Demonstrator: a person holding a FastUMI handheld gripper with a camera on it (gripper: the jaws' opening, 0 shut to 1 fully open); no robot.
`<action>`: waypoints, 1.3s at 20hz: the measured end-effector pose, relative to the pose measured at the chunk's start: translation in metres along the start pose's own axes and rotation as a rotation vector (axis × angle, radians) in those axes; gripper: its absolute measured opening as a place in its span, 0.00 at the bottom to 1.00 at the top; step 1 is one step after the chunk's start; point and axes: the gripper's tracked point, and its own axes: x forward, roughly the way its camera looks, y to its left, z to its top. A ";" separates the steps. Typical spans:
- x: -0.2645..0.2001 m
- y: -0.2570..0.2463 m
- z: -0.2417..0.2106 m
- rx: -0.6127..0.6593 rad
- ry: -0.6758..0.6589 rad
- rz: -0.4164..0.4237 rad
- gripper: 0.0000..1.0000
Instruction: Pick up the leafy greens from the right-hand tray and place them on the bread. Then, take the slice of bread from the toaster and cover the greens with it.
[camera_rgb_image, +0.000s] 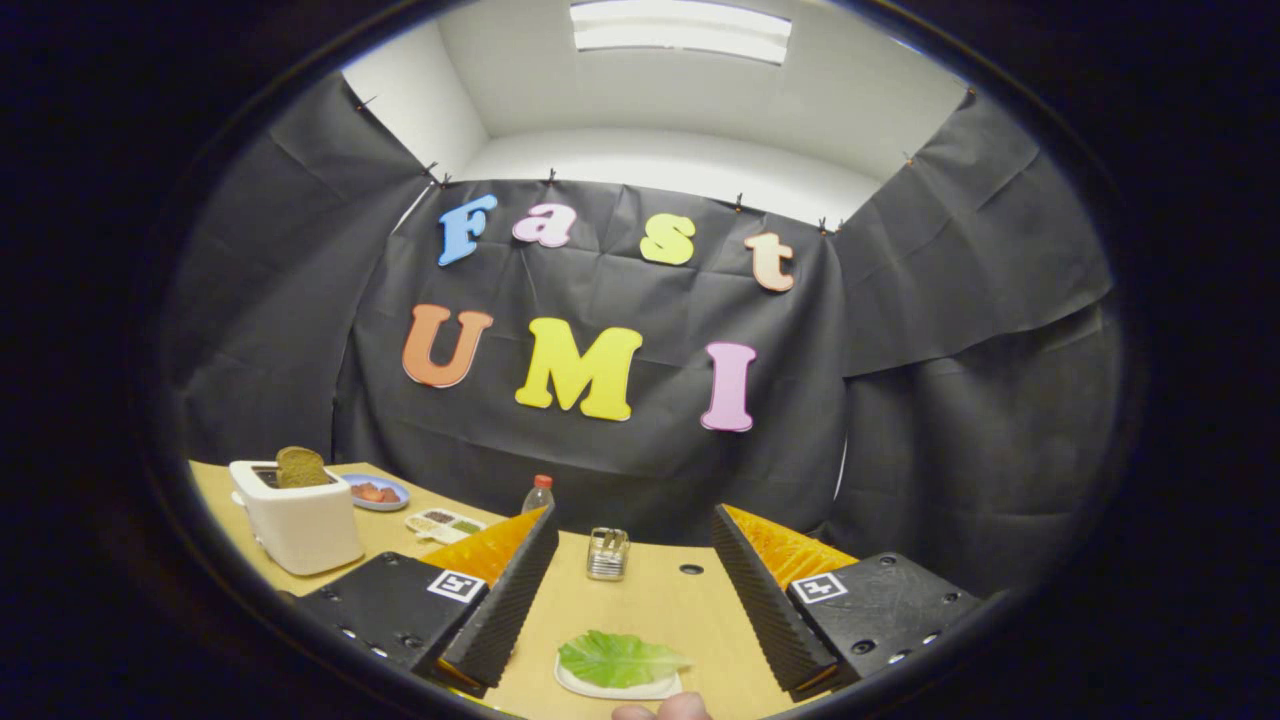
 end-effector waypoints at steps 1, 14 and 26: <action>-0.001 0.002 0.000 0.004 0.002 0.006 0.95; -0.003 -0.029 -0.041 0.046 0.057 -0.001 0.95; 0.022 -0.051 -0.181 0.497 0.512 0.069 0.96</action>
